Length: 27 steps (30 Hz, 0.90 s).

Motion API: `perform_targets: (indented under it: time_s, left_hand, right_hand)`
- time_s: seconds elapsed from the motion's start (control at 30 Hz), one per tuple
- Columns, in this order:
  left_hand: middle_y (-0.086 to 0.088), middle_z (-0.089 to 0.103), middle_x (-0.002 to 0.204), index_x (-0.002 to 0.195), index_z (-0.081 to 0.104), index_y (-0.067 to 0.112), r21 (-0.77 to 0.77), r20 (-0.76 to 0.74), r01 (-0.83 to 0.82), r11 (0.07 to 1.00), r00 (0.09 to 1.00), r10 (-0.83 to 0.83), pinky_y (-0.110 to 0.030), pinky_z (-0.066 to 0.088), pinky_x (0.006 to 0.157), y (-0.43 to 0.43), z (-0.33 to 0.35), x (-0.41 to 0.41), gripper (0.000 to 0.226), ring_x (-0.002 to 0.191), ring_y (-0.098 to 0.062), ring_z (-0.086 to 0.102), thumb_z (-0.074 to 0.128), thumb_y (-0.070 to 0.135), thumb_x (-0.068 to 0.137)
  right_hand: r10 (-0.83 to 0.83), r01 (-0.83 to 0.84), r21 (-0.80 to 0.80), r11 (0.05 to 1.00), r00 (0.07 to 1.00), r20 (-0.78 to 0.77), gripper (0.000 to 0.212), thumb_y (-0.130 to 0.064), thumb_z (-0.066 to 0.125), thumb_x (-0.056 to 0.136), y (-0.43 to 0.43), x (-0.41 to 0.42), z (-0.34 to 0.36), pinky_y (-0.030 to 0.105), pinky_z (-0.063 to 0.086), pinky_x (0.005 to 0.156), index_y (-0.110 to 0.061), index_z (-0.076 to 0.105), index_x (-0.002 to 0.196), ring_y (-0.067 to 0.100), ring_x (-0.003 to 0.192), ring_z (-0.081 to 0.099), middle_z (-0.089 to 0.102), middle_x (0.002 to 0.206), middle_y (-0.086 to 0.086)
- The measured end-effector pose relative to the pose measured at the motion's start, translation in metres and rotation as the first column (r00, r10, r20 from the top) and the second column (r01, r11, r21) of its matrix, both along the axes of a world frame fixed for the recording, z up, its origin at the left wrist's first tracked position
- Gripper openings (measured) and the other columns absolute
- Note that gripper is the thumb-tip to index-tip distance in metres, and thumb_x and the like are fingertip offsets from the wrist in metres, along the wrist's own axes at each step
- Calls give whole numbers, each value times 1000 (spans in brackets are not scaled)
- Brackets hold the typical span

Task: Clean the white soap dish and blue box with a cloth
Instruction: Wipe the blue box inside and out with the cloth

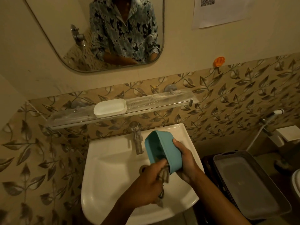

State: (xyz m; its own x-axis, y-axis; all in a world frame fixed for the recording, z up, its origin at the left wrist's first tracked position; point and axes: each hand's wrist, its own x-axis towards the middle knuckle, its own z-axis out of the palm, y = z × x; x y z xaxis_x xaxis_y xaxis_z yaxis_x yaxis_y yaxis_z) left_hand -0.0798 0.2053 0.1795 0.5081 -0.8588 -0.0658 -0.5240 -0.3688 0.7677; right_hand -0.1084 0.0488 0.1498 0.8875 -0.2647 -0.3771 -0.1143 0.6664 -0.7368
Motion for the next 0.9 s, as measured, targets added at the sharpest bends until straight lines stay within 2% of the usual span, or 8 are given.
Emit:
perform_targets:
  time_s: [0.1,0.23,0.3,0.4,0.5,0.67,0.8,0.9]
  left_hand:
    - [1,64,113,115,54,20,224,612,49,973,770,-179,-40,45,96,8,-5,10,41,107,-18,58,22,12,89]
    - [-6,65,111,108,60,11,250,701,58,967,677,-222,-52,45,94,1,-4,10,45,107,-28,57,72,5,65]
    - [-11,58,120,118,55,7,242,606,-10,970,782,-143,-46,41,97,-8,-3,1,47,113,-31,52,66,1,72]
    - [-5,45,130,134,42,16,161,202,-186,969,967,152,-28,37,99,-19,4,-15,53,120,-23,46,48,-3,85]
    - [4,52,126,131,46,27,114,-45,-277,954,958,283,-26,49,91,-21,8,-18,47,107,-13,56,43,5,88]
    - [11,65,120,126,56,32,-11,-549,-242,970,813,197,-31,49,97,-16,22,2,41,110,-6,60,42,9,95]
    - [3,51,134,134,45,28,142,-33,-59,988,997,65,-39,41,105,-3,7,1,56,125,-21,48,50,3,84]
    - [-3,42,141,139,38,20,393,414,-86,915,905,-93,-32,30,104,-6,10,-3,57,128,-22,39,50,-1,87]
  right_hand:
    - [24,-24,-1,1000,1000,-16,35,-38,50,89,-9,0,-1,38,51,74,-11,68,104,27,81,66,73,85,13]
    - [-3,3,18,1000,1000,-13,41,-41,54,83,-10,1,-3,39,52,74,-11,66,109,29,87,65,71,92,15]
    - [-24,23,29,999,999,32,41,-40,55,79,-12,2,-1,37,54,69,-11,67,105,27,84,65,71,91,14]
    - [-33,30,46,998,997,75,38,-38,55,79,-11,2,1,34,54,65,-12,67,104,25,80,66,72,87,12]
    - [-2,10,-64,998,993,115,41,-40,60,80,-1,3,1,34,55,67,-14,64,111,22,80,67,70,93,12]
    - [-27,54,-149,987,984,177,65,-50,69,66,1,9,-1,32,56,72,-14,59,120,20,85,68,70,99,9]
    - [14,-3,-74,997,989,148,31,-37,54,87,-5,7,4,29,57,63,-16,63,109,16,72,70,74,84,5]
    - [26,-23,-36,999,996,90,28,-33,44,94,-8,4,2,29,56,60,-16,64,102,16,68,69,74,77,3]
